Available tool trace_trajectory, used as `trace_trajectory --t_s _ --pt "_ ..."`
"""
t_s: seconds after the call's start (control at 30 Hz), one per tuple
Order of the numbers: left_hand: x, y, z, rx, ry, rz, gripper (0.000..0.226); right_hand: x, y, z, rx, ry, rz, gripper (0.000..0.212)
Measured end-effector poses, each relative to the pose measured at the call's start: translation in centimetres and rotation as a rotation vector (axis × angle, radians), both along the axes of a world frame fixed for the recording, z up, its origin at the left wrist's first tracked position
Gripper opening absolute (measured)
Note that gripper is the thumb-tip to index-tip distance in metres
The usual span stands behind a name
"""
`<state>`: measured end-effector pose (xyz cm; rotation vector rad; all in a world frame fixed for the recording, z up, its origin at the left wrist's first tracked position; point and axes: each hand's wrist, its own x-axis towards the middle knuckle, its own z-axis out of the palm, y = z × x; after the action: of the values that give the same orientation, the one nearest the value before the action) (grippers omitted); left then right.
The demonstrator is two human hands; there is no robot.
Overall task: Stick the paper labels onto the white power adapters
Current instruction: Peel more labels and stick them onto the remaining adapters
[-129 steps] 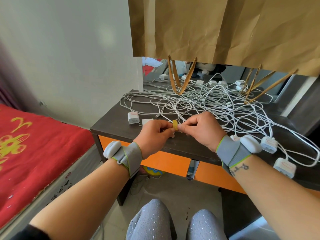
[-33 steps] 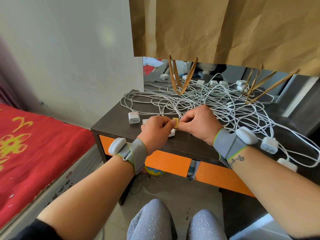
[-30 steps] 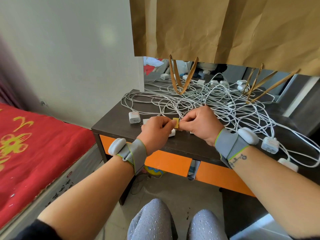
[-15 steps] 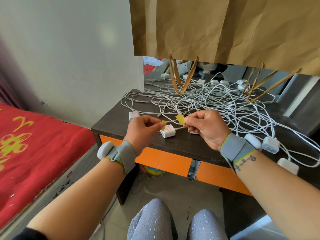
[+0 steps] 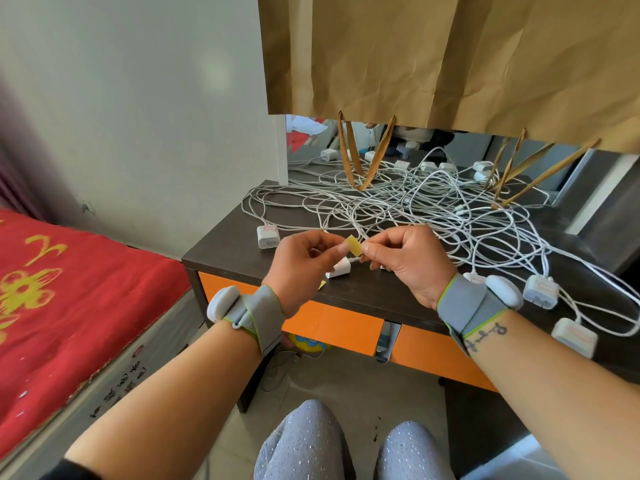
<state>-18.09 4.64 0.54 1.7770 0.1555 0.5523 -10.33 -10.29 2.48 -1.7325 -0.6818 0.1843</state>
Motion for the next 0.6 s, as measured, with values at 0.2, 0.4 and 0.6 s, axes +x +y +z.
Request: trace_trajectory --t_s 0.2,0.4,0.6 --pt "0.1 0.2 0.3 0.192 0.040 0.041 0.012 0.3 -0.4 0.2 -0.029 -0.015 0.017 0.010" --pt "0.2 0.5 1.1 0.608 0.079 0.007 0.013 1.2 -0.6 1.2 -0.130 -0.001 0.083 0.019" --pt "0.7 0.7 1.5 0.731 0.093 -0.035 0.016 1.2 -0.4 1.2 -0.220 -0.003 0.136 0.010"
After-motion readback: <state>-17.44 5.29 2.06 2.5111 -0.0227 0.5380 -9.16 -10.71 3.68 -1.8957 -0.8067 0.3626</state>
